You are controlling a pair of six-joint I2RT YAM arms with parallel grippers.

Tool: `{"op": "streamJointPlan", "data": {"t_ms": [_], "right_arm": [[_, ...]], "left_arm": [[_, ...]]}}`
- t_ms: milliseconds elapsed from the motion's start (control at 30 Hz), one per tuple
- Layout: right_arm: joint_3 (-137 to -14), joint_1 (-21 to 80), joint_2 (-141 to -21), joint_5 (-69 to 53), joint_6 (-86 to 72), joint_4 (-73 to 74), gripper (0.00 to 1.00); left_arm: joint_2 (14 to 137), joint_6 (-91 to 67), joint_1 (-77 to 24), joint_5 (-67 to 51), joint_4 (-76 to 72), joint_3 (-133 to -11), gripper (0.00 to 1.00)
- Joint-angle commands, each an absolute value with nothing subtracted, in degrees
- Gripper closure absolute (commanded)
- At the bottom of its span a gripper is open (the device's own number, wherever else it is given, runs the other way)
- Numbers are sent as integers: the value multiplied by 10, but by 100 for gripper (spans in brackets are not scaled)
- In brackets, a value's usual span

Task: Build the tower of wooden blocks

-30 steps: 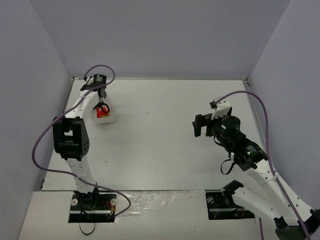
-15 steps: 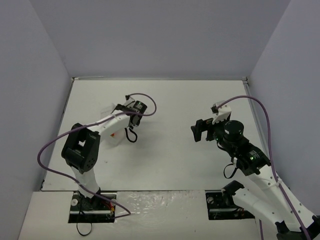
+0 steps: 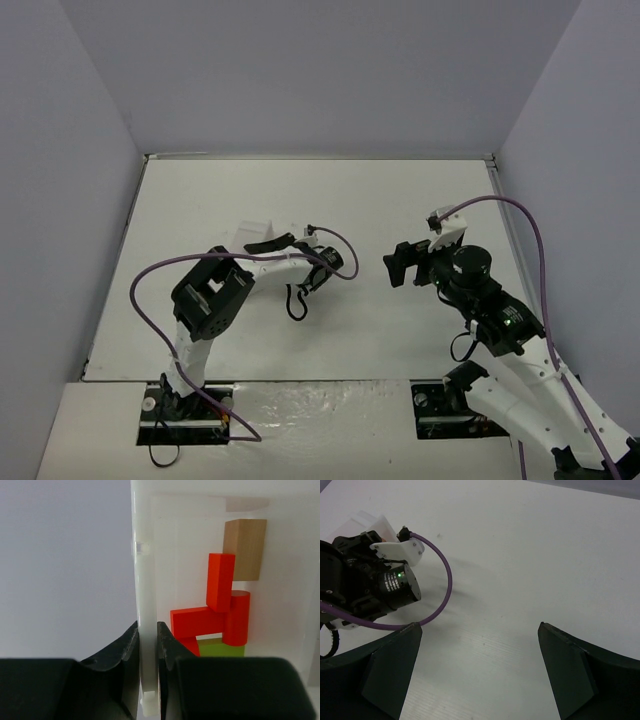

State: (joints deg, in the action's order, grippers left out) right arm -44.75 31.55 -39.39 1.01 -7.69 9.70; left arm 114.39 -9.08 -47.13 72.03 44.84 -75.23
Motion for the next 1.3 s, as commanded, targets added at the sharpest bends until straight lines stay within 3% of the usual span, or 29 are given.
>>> {"op": "streamJointPlan", "data": {"t_ms": [0,200,933,1100,1267], "right_arm": [[-456,319,-382,8,-83,85,0],[-456,318,-373,18,-82,95,0],[-453,319,-379,20,-76,103,0],[-461,319,-380,16,-75,103,0],[-463,319,-389,14,-76,103,0]], "left_arm": [[1130,-87,-499,775,509,-791,100],[1159,-186,-501,750,628,-823,100],[1212,-241,-488,794,667,-821,100],[1174,-286,-539,817,713,-866,100],[1234,-349,-493,792,762,-837,100]]}}
